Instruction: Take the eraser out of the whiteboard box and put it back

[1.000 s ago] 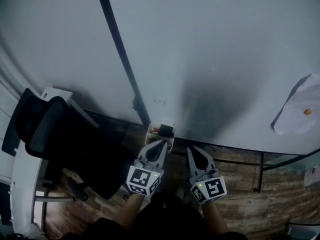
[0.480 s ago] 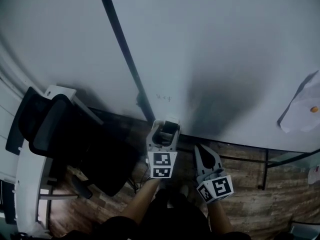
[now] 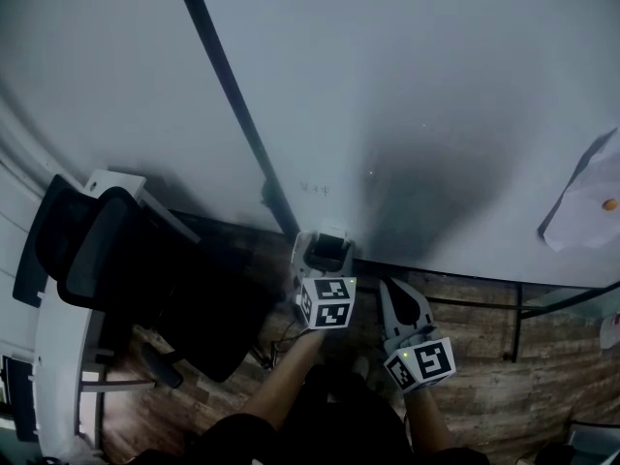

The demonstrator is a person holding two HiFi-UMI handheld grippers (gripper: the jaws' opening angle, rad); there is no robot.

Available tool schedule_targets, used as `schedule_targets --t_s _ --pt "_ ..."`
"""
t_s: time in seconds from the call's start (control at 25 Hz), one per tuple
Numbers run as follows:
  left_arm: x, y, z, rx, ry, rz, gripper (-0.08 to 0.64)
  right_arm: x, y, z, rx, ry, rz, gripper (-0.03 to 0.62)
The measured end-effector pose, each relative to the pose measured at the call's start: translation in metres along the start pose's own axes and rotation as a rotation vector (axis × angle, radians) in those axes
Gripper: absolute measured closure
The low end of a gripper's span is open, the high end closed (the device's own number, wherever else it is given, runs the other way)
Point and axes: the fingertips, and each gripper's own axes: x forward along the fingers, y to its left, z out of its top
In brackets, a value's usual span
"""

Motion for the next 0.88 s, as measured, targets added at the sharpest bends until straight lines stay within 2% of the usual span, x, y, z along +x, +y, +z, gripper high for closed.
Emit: schedule_targets --t_s 0.12,0.2,0.52,0.68,0.88 --pt "0.002 0.002 -0.001 -0.019 0.003 0.005 0.272 -0.001 -0.001 -0.001 0.005 -0.003 -0.006 0.589" --pt "0.002 0.004 0.000 -0.023 -0.001 0.016 0.309 -0.001 -0.002 -0.001 0.007 -0.004 -0.008 0.589" --pt "0.000 0.005 0.000 -0.019 -0.014 0.027 0.330 -0.003 -0.003 -0.001 0.018 -0.008 -0.020 0.589" --pt "-0.009 0.004 0.014 0.009 -0.076 0.028 0.332 -0.002 -0.002 0.000 0.020 -0.011 -0.020 0.589" --pt "-0.036 0.008 0.044 0.002 -0.184 0.009 0.333 0.001 0.002 0.009 0.010 -0.029 -0.014 0.589"
